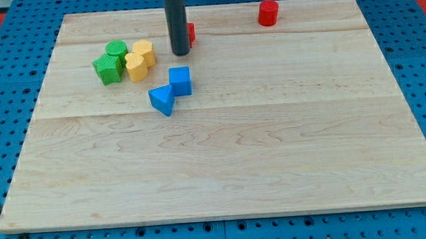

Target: Place yellow hexagon parallel to the red star

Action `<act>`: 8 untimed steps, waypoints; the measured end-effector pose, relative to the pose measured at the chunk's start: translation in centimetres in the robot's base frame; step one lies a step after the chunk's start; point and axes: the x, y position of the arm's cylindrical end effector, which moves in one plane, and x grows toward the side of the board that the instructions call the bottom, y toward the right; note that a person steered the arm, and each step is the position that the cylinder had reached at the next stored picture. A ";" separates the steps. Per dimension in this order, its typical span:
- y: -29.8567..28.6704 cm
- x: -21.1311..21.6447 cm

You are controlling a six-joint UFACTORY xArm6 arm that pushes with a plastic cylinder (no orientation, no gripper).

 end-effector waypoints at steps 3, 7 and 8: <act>3.3 -7.1; -8.7 -2.4; -7.7 -2.7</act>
